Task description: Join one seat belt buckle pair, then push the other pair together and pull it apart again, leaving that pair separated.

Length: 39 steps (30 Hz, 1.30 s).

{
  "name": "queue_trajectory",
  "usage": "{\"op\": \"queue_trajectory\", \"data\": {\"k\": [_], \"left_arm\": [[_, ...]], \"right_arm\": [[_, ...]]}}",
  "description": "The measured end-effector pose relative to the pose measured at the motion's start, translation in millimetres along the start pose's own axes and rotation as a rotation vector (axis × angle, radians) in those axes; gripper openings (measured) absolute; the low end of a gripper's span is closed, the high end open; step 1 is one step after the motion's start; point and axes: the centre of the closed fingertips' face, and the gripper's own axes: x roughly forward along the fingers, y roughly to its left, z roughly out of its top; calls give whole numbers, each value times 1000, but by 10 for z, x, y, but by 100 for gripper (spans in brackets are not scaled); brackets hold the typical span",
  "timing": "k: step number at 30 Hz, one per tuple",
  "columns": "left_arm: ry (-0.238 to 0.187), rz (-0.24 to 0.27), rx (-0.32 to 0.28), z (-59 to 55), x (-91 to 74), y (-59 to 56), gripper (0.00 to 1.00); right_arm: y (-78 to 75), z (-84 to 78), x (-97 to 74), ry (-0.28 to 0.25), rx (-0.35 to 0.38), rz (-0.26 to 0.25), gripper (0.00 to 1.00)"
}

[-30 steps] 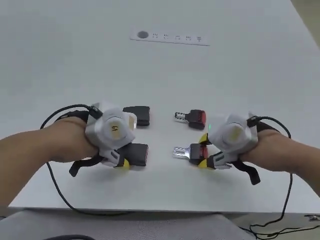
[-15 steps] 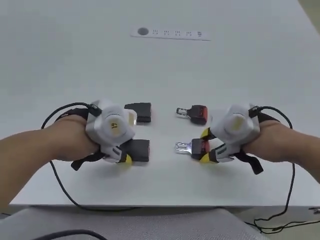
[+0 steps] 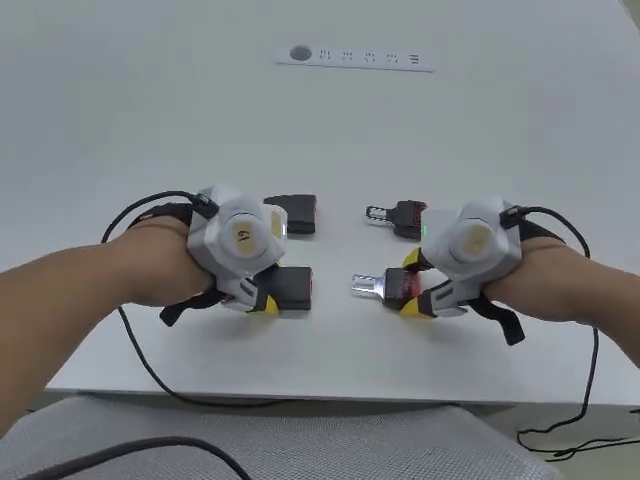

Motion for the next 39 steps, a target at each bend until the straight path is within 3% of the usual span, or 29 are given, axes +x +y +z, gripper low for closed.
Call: {"op": "queue_trajectory", "data": {"k": [7,18,29,39], "left_arm": [[-1,8,7,0,0,-1,33],[6,0,-3,-32,20,36,33],[11,-4,-6,-52,39,50,33],[38,-11,-1,-52,59,57,33]], "right_arm": [[26,165,90,-19,-27,-5,31],[91,385,180,-7,-45,4,31],[71,424,216,-6,-66,5,31],[57,517,259,-54,-73,31,31]]}}
